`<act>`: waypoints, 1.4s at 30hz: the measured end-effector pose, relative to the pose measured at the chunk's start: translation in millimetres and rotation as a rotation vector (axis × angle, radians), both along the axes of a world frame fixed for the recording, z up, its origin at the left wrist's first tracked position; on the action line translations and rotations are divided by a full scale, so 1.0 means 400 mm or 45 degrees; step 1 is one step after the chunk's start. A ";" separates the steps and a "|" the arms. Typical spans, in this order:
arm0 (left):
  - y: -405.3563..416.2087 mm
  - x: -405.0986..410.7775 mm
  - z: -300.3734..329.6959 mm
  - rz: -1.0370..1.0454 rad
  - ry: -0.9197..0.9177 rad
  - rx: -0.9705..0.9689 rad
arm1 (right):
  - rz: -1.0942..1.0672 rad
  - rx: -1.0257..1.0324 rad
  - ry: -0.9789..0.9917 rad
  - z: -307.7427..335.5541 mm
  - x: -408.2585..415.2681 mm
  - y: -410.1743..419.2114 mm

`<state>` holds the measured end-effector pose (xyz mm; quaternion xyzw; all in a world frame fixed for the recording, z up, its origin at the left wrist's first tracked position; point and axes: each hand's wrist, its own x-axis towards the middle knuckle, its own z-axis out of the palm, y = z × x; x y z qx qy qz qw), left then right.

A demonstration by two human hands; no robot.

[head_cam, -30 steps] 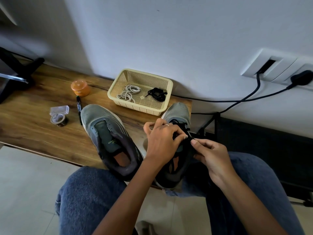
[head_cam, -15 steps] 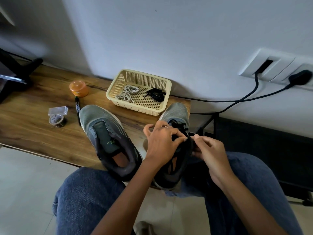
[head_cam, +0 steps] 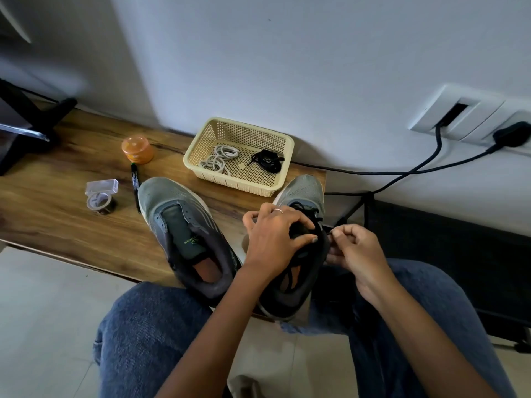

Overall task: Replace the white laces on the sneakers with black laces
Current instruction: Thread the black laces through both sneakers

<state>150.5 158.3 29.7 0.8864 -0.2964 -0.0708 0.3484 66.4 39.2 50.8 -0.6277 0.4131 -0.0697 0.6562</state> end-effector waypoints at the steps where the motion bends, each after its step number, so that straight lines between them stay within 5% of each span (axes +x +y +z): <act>1: 0.005 0.004 0.000 -0.002 0.004 0.007 | 0.005 -0.045 -0.006 0.005 -0.002 0.001; 8: 0.045 0.028 0.004 0.021 0.259 -0.092 | -0.079 -0.385 -0.183 0.068 0.002 -0.049; 14: 0.049 0.021 0.022 0.034 0.308 -0.015 | 0.414 -0.594 0.199 0.031 -0.007 -0.054; 22: 0.070 0.016 0.008 -0.060 0.530 0.285 | 0.160 -0.561 0.047 0.002 -0.008 -0.011; 31: 0.075 0.026 -0.001 -0.175 0.787 0.406 | -0.004 -0.178 -0.127 0.038 -0.009 0.007; 37: 0.076 0.030 -0.007 -0.143 0.793 0.397 | 0.013 -0.632 -0.166 0.069 0.012 -0.038; 42: 0.074 0.028 -0.006 -0.151 0.741 0.437 | -0.122 -0.594 -0.368 0.146 0.025 -0.079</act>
